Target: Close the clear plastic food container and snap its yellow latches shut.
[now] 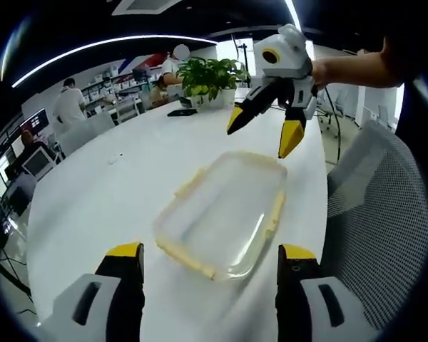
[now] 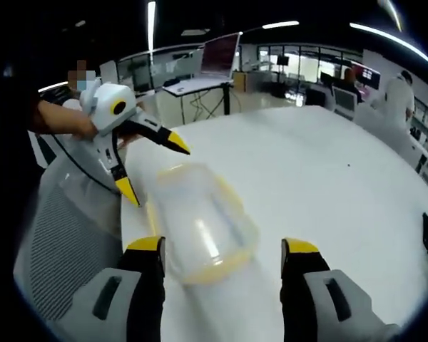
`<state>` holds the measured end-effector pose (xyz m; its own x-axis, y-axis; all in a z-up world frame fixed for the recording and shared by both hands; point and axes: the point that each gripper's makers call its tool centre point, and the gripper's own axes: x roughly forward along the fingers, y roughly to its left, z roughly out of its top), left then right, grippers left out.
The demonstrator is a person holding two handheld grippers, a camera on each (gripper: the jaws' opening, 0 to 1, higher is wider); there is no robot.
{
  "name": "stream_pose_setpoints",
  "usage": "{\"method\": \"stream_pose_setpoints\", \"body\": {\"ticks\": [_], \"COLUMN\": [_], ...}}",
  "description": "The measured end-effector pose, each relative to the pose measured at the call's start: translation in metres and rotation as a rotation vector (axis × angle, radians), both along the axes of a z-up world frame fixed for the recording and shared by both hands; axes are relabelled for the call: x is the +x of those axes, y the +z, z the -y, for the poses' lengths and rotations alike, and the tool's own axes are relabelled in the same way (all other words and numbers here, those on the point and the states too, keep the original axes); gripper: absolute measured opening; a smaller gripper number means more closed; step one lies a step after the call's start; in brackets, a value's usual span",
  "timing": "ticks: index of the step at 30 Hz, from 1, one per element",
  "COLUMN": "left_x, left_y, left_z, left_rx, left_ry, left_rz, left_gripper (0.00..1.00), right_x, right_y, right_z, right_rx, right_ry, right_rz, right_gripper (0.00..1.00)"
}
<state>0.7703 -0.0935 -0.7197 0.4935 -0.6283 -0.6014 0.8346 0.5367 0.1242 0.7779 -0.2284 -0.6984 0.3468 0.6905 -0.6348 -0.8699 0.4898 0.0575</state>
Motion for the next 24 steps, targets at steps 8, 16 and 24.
{"method": "stream_pose_setpoints", "body": {"ticks": [8,16,24], "left_x": [0.001,0.001,0.003], "left_y": [-0.006,-0.009,-0.011], "left_z": [0.0,0.005,0.005], "left_rx": [-0.006,-0.015,-0.018], "left_ry": [0.009,0.004,0.014], "left_rz": [-0.011,-0.013,-0.012], "left_gripper": [0.7,0.63,0.6], "right_x": [-0.008,-0.017,-0.022], "right_y": [-0.007,-0.019,-0.028], "right_z": [0.002,0.003,0.0], "right_rx": [0.0,-0.008,-0.009], "right_ry": [-0.023,-0.038,-0.054], "right_rz": [0.017,0.037,0.045], "right_gripper": [0.63,0.62,0.59]}}
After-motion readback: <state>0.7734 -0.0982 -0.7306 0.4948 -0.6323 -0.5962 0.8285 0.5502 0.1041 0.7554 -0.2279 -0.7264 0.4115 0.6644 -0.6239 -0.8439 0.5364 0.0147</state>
